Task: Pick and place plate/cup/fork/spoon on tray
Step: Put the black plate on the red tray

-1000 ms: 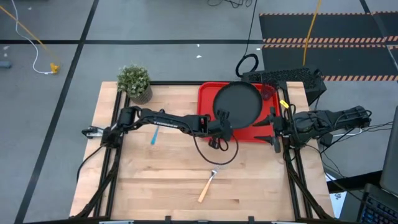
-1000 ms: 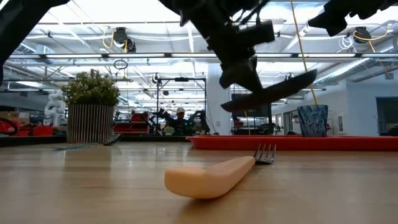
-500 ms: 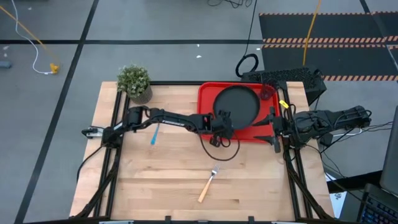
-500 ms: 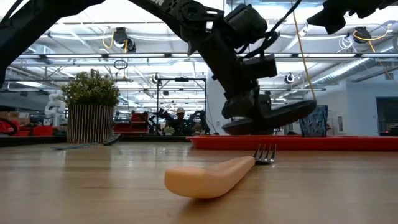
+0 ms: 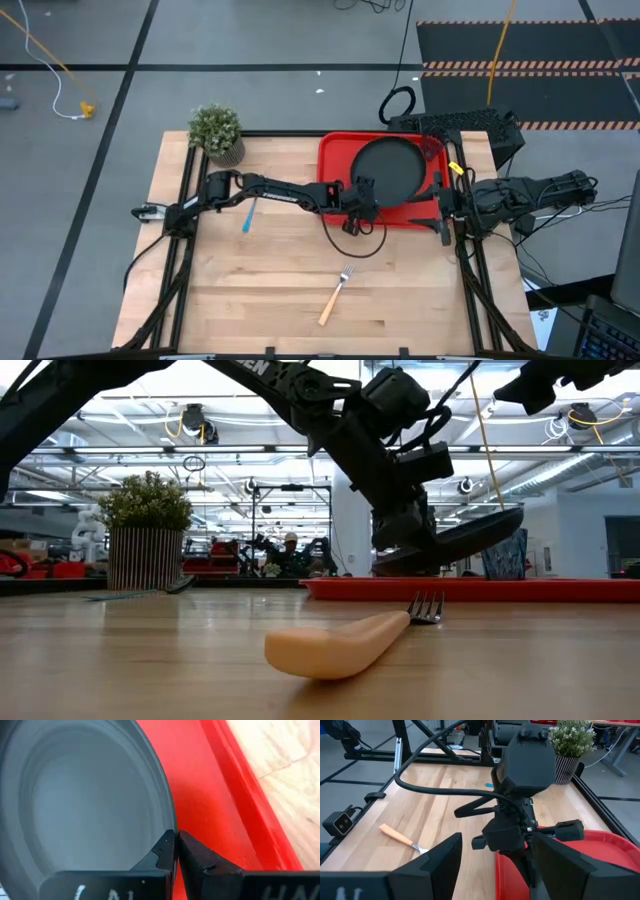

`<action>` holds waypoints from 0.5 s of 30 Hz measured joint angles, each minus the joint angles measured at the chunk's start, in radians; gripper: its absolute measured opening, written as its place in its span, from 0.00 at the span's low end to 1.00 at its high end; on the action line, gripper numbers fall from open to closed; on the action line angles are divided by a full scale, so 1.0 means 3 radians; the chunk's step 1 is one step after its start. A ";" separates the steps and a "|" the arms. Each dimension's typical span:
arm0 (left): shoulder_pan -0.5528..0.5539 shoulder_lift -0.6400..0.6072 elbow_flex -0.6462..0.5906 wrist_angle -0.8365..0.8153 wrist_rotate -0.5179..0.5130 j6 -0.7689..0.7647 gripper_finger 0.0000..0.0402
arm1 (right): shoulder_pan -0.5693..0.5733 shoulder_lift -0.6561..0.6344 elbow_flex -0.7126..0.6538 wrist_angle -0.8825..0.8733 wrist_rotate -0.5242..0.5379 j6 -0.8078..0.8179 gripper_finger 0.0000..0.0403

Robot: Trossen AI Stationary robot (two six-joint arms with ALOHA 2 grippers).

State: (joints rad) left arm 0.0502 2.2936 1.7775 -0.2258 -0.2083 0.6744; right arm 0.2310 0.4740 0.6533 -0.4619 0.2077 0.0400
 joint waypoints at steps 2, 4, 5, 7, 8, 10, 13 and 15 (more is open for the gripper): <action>-0.0001 0.0000 0.0000 0.0002 0.0006 0.0004 0.05 | 0.0000 0.0001 0.0000 -0.0019 -0.0001 0.0001 0.57; 0.0000 0.0000 0.0000 -0.0009 0.0007 -0.0007 0.06 | 0.0000 0.0001 0.0000 -0.0029 -0.0001 0.0000 0.57; 0.0000 0.0000 0.0000 -0.0012 0.0006 -0.0006 0.07 | 0.0000 0.0000 0.0000 -0.0030 -0.0001 0.0001 0.57; 0.0003 -0.0001 0.0000 -0.0004 0.0015 0.0003 0.09 | 0.0000 0.0000 0.0000 -0.0034 -0.0001 -0.0001 0.57; 0.0003 -0.0001 0.0000 0.0006 0.0021 0.0003 0.10 | 0.0000 0.0000 0.0000 -0.0033 -0.0001 -0.0001 0.57; 0.0003 -0.0001 0.0000 0.0011 0.0021 0.0002 0.13 | 0.0000 0.0001 0.0000 -0.0034 -0.0001 -0.0011 0.57; 0.0003 -0.0001 0.0000 0.0029 0.0022 -0.0005 0.15 | 0.0000 0.0000 0.0000 -0.0043 -0.0003 -0.0011 0.57; 0.0003 -0.0005 0.0000 0.0073 0.0022 -0.0006 0.16 | 0.0000 0.0000 0.0000 -0.0053 -0.0003 -0.0011 0.57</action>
State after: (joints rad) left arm 0.0509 2.2921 1.7775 -0.2039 -0.2016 0.6725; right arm 0.2310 0.4740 0.6533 -0.4776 0.2070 0.0368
